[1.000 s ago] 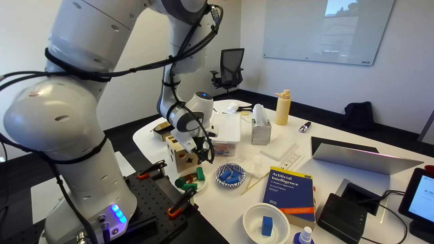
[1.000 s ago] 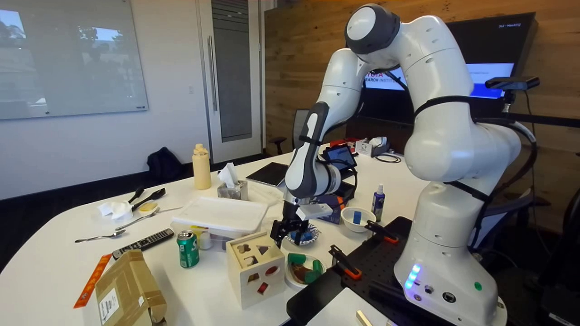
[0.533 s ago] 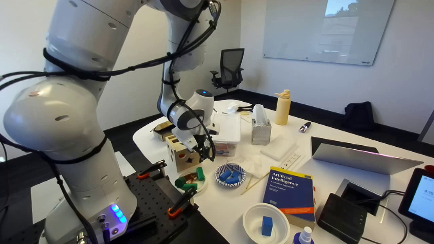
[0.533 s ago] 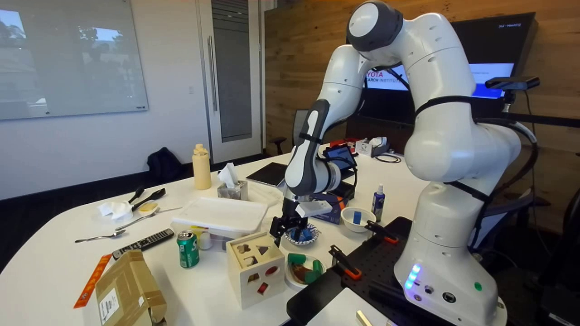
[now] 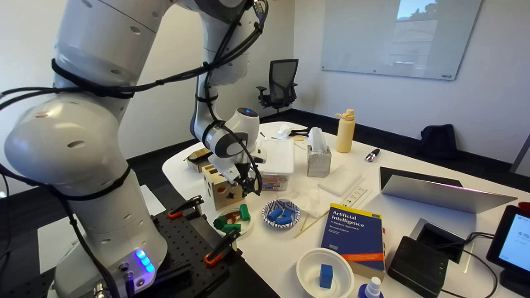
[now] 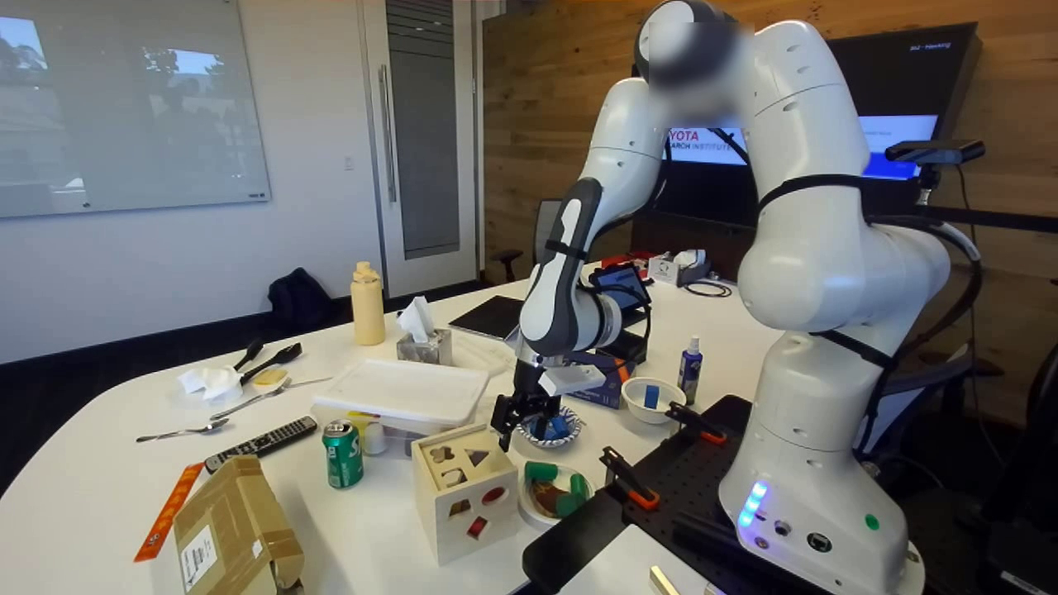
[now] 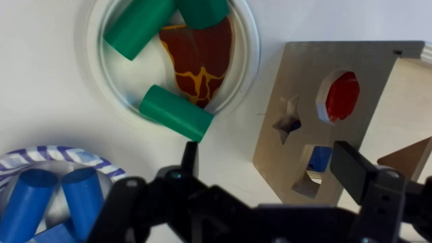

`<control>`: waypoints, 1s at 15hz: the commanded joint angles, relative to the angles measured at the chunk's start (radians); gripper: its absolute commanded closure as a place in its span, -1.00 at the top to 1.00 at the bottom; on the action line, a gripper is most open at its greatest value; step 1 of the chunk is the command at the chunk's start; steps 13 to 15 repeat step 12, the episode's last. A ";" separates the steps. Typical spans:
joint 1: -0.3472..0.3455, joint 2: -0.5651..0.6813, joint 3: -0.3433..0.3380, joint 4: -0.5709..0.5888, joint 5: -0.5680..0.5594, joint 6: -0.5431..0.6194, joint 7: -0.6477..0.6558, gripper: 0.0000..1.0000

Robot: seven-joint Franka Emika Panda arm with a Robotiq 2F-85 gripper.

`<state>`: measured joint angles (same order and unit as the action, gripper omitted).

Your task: Close the lid of the toy box

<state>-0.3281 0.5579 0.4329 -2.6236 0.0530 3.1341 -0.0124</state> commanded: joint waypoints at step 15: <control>0.263 -0.322 -0.078 0.022 0.173 -0.342 0.041 1.00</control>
